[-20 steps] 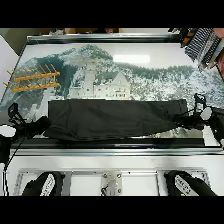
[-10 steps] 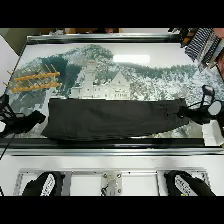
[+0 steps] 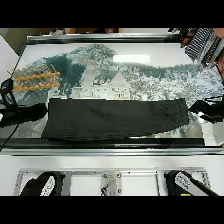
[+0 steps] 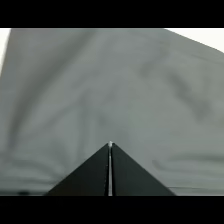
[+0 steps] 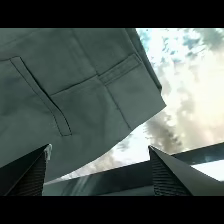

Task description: Fold the clothes and pants, and hang the long-sleeved shirts on hangers.

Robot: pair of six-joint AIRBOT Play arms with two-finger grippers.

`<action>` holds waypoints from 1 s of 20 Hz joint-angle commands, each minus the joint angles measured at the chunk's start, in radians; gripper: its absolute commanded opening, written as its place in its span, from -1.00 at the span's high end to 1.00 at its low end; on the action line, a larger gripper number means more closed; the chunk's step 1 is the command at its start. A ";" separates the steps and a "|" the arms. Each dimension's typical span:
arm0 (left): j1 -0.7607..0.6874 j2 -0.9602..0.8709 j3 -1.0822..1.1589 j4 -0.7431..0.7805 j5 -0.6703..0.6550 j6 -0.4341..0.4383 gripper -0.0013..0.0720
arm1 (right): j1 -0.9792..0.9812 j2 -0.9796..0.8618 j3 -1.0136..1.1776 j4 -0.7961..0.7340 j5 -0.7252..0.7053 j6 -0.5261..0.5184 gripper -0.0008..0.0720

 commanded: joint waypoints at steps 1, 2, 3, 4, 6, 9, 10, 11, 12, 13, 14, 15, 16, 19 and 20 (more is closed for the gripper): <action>-0.183 -0.016 0.006 -0.008 0.098 -0.067 0.94 | -0.148 -0.146 0.024 0.177 0.059 -0.123 -0.99; -0.231 -0.034 0.007 -0.008 0.116 -0.090 0.94 | -0.171 -0.188 0.040 0.193 0.059 -0.146 -0.99; -0.280 -0.060 0.007 -0.010 0.133 -0.101 0.94 | -0.187 -0.232 0.061 0.194 0.059 -0.165 -0.99; -0.331 -0.093 0.007 -0.010 0.148 -0.106 0.94 | -0.199 -0.275 0.087 0.194 0.060 -0.182 -0.99; -0.420 -0.170 0.023 -0.010 0.157 -0.121 0.94 | -0.199 -0.354 0.146 0.196 0.068 -0.216 -0.99; -0.521 -0.299 0.098 -0.009 0.156 -0.120 0.94 | -0.197 -0.474 0.244 0.209 0.109 -0.254 -0.99; -0.544 -0.339 0.131 -0.009 0.151 -0.120 0.94 | -0.196 -0.507 0.266 0.212 0.126 -0.268 -0.99; -0.564 -0.378 0.161 -0.009 0.148 -0.120 0.94 | -0.196 -0.535 0.278 0.219 0.133 -0.273 -0.99; -0.584 -0.416 0.191 -0.009 0.145 -0.120 0.94 | -0.196 -0.555 0.278 0.227 0.134 -0.280 -0.99; -0.603 -0.453 0.220 -0.009 0.145 -0.120 0.94 | -0.192 -0.576 0.278 0.231 0.135 -0.297 -0.99; -0.616 -0.485 0.246 -0.010 0.145 -0.120 0.94 | -0.183 -0.595 0.278 0.233 0.139 -0.299 -0.99; -0.631 -0.515 0.270 -0.010 0.145 -0.120 0.94 | -0.175 -0.612 0.278 0.243 0.147 -0.310 -0.99; -0.644 -0.540 0.292 -0.009 0.142 -0.120 0.94 | -0.164 -0.628 0.278 0.257 0.153 -0.310 -0.99; -0.672 -0.596 0.347 -0.009 0.131 -0.120 0.94 | -0.111 -0.663 0.277 0.288 0.177 -0.310 -0.99; -0.676 -0.607 0.356 -0.009 0.130 -0.120 0.94 | -0.088 -0.671 0.277 0.286 0.178 -0.309 -0.99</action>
